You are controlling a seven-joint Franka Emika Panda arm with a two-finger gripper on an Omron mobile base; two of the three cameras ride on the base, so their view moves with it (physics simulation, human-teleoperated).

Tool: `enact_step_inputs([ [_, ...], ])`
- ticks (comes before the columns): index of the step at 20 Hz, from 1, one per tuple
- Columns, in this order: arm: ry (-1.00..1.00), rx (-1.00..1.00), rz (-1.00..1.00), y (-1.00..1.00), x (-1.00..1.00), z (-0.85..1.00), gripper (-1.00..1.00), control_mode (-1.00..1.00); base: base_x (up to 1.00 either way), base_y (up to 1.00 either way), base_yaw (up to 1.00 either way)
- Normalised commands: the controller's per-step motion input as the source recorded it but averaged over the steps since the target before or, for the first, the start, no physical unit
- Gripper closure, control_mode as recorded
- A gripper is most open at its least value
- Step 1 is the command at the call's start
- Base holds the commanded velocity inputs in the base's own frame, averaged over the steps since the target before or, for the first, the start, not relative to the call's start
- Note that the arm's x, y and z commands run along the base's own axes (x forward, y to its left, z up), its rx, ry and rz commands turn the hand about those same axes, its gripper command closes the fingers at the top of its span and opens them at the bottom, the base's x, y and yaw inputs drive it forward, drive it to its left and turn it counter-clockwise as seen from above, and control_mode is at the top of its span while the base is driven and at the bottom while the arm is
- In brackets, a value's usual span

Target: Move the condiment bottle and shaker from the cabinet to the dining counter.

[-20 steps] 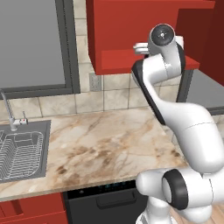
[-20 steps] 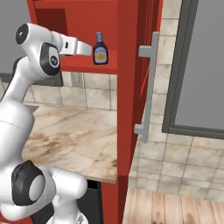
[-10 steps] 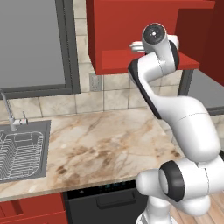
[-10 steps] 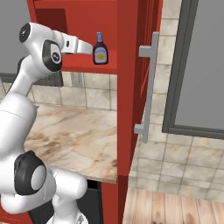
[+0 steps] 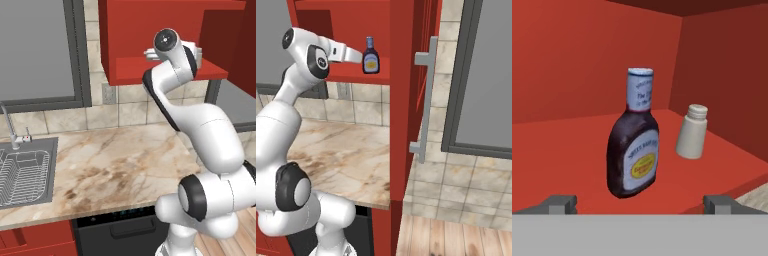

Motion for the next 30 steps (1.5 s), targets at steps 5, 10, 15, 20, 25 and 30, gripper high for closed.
enact_step_inputs([
  [5, 0.0, 0.01, -0.03, 0.0, 0.2, -0.07, -1.0, -1.0, 0.0, 0.0, 0.0],
  [10, 0.0, 0.01, -0.02, 0.0, 0.26, 0.0, -1.0, -1.0, 0.0, 0.0, 0.0],
  [15, 0.02, 0.0, 0.0, 0.0, 0.23, 0.0, -1.0, -1.0, 0.0, 0.0, 0.0],
  [20, 0.02, 0.0, 0.0, 0.0, 0.18, 0.0, -1.0, -1.0, 0.0, 0.0, 0.0],
  [25, 0.03, 0.01, 0.0, 0.0, 0.1, 0.0, -1.0, -1.0, 0.0, 0.0, 0.0],
  [30, 0.01, 0.01, 0.0, -0.01, 0.05, 0.0, -1.0, -1.0, 0.0, 0.0, 0.0],
])
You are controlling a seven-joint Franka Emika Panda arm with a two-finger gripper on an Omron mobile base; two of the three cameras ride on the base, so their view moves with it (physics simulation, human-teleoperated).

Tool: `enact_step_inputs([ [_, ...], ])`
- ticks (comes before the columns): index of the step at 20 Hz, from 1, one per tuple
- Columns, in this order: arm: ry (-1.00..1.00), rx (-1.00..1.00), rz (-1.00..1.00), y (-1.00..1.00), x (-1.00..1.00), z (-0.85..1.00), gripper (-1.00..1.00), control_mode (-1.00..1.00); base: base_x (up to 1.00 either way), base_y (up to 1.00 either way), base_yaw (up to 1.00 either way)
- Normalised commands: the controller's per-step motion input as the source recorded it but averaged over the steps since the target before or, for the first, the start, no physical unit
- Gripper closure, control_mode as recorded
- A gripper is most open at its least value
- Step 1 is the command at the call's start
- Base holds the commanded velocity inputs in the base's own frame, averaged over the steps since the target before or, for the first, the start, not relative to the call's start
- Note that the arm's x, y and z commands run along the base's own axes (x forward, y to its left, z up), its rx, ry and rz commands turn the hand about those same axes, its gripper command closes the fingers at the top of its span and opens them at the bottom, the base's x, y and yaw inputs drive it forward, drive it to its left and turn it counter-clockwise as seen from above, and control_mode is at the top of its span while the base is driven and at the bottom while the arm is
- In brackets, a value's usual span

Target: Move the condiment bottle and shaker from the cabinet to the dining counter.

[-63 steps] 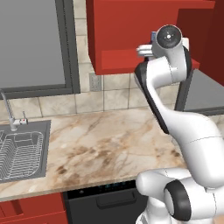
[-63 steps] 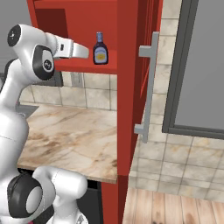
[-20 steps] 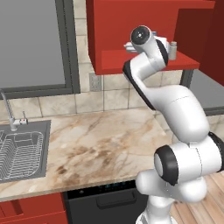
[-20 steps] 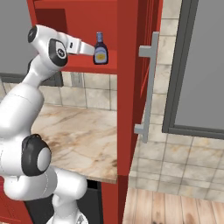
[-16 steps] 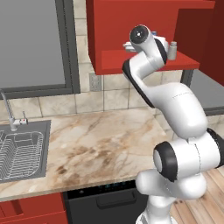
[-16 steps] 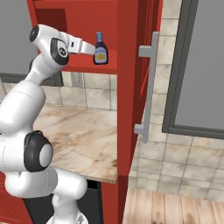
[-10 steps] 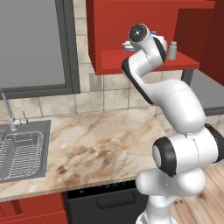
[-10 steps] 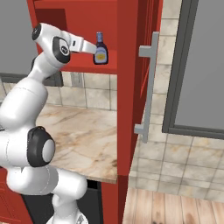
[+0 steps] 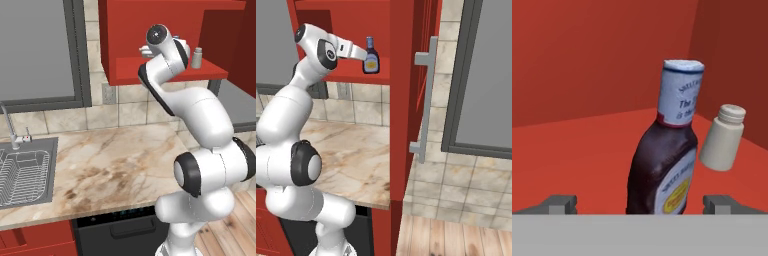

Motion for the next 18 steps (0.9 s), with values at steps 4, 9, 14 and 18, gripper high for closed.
enact_step_inputs([
  [4, 0.0, 0.01, -0.01, -0.05, 0.01, -0.01, -1.0, -1.0, 0.0, 0.0, 0.0],
  [9, 0.0, 0.0, -0.02, -0.1, 0.01, -0.09, -1.0, -1.0, 0.0, 0.0, 0.0],
  [14, 0.0, 0.0, -0.03, -0.1, 0.08, -0.09, -1.0, -1.0, 0.0, 0.0, 0.0],
  [18, 0.0, 0.0, -0.03, -0.06, 0.16, -0.07, -1.0, -1.0, 0.0, 0.0, 0.0],
])
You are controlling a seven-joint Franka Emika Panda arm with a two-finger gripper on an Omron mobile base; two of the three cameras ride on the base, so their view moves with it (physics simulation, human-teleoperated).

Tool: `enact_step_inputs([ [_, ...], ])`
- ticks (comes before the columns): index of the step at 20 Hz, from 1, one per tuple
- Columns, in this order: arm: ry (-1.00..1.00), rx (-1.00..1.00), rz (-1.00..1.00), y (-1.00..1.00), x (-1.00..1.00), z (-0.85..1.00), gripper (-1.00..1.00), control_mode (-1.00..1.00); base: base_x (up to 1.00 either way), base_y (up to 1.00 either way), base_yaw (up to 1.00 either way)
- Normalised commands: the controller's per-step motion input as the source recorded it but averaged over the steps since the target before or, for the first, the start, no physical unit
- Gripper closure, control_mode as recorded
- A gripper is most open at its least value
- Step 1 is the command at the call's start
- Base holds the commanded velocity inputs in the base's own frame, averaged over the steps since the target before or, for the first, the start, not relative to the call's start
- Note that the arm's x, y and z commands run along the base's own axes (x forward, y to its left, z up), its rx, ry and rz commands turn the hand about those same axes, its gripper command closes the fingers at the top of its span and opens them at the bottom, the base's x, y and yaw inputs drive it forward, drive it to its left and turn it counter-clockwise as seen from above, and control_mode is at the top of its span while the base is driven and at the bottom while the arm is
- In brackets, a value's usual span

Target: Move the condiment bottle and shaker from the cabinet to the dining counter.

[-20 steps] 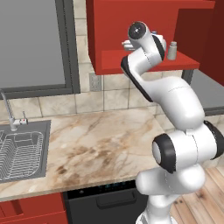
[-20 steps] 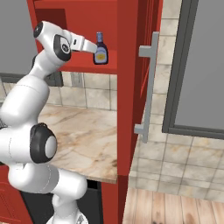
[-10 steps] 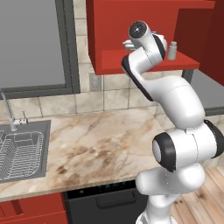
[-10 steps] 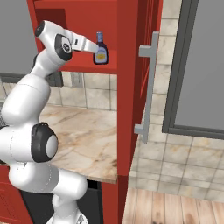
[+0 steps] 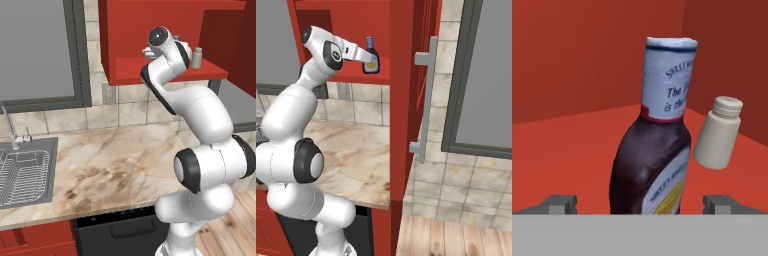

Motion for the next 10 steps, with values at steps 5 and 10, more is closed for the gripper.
enact_step_inputs([
  [5, 0.0, 0.0, -0.03, -0.01, 0.2, -0.03, -1.0, -1.0, 0.0, 0.0, 0.0],
  [10, 0.01, 0.02, -0.04, -0.01, 0.1, 0.0, -1.0, -1.0, 0.0, 0.0, 0.0],
])
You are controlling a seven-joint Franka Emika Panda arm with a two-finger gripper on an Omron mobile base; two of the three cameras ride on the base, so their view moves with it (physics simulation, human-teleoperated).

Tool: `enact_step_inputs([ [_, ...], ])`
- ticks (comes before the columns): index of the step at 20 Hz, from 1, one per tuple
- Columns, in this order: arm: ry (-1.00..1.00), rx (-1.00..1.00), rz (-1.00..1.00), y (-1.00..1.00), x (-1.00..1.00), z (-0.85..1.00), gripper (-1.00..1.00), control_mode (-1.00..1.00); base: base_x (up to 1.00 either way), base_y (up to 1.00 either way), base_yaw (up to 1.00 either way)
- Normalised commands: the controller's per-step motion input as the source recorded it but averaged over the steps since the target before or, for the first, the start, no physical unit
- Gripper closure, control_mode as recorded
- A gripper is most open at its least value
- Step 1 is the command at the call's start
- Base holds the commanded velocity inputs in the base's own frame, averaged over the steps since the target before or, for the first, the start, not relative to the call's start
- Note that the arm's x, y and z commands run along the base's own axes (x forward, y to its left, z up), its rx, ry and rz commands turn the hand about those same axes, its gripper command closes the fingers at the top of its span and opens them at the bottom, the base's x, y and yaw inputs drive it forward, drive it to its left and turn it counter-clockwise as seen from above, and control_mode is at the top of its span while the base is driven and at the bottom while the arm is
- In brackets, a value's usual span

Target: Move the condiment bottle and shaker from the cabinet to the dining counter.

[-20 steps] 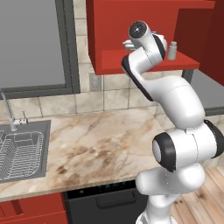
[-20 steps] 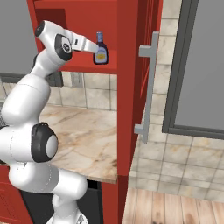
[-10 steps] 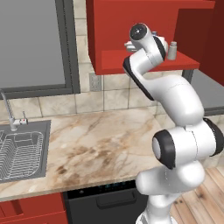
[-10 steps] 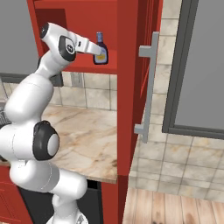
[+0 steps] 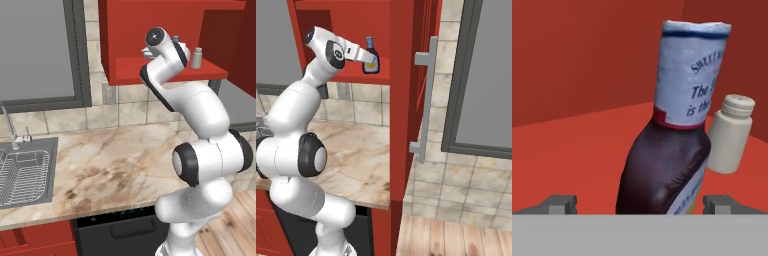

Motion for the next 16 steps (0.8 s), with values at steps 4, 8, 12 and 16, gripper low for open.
enact_step_inputs([
  [4, 0.01, 0.04, -0.03, -0.01, 0.11, 0.0, -1.0, -1.0, 0.0, 0.0, 0.0],
  [8, 0.01, 0.04, -0.03, -0.02, 0.09, 0.0, -1.0, -1.0, 0.0, 0.0, 0.0],
  [12, 0.0, 0.04, -0.02, -0.07, 0.05, 0.0, -1.0, -1.0, 0.0, 0.0, 0.0],
  [16, 0.0, 0.04, -0.01, -0.13, 0.01, -0.03, 1.0, -1.0, 0.0, 0.0, 0.0],
])
